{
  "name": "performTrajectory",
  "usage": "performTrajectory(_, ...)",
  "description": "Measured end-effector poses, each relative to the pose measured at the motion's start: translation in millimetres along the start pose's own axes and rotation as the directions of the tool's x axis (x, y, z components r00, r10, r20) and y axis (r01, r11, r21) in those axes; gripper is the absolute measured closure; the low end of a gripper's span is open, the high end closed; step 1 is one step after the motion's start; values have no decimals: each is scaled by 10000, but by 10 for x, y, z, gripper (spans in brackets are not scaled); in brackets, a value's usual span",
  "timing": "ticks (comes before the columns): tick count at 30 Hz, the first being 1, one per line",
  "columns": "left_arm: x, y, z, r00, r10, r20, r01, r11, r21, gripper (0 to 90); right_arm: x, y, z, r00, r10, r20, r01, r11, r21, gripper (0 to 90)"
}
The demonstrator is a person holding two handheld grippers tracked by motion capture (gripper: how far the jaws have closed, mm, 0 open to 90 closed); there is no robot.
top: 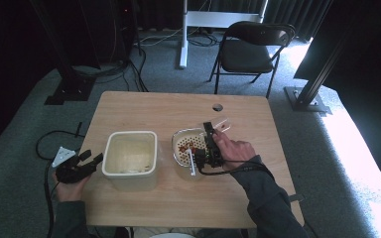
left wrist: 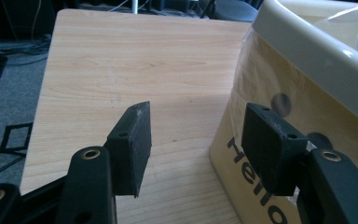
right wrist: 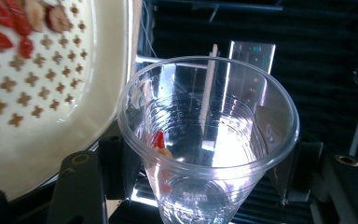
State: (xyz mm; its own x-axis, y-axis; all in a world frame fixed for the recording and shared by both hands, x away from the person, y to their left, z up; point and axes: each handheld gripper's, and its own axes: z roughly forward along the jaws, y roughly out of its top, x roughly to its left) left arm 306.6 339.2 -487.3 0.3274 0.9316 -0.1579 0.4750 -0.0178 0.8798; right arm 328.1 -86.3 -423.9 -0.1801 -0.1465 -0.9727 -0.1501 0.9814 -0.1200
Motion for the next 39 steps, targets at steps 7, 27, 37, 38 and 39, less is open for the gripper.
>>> performTrajectory(7,-6,0,6,10000,11,7,-11,10000,13,436,28,36,-33,9997,-213,-103,211,9996,-207,359)
performTrajectory(27,29,-23,-38,9999,-82,-112,82,10000,-4,436,-12,-83,-10,9852,1625,-553,-1632,9866,-75,354)
performTrajectory(37,8,-27,-25,9999,-75,-133,75,10000,30,435,-137,-483,-112,7986,5634,-2117,-5806,8138,-246,351)
performTrajectory(38,8,-28,-22,9999,-83,-123,83,10000,38,435,-149,-535,-116,7591,6059,-2380,-6290,7769,-285,350)
performTrajectory(39,8,-28,-22,9999,-83,-123,83,10000,38,435,-149,-535,-116,7591,6059,-2380,-6290,7769,-285,350)
